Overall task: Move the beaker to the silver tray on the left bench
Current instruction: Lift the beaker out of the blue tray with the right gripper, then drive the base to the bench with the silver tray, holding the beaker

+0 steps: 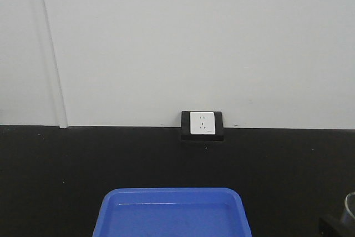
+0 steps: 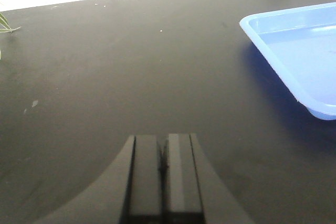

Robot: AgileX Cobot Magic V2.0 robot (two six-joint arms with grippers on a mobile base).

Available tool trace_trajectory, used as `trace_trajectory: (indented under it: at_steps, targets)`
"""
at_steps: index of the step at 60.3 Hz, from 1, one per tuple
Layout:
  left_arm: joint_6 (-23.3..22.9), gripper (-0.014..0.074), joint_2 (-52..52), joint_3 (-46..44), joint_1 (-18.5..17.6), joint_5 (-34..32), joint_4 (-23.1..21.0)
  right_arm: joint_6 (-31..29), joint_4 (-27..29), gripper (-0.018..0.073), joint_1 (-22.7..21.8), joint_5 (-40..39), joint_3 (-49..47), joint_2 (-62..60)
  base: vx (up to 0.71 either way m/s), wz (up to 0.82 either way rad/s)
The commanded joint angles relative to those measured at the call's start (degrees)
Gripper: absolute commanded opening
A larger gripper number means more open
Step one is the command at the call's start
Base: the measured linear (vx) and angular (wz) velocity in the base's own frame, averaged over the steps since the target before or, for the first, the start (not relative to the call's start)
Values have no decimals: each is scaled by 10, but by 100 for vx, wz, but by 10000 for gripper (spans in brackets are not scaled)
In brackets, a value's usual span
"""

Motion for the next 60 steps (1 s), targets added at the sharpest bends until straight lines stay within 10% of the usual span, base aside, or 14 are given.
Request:
trace_trajectory:
  at_steps: [1,60]
  targets:
    - [-1,1,-4,11,-4,-43,-2,-1,-17,-11,0,-65,-2,-2,0,0]
    - [-1,1,-4,11,-4,-43,-2,-1,-17,-11,0,-58,2,-2,0,0]
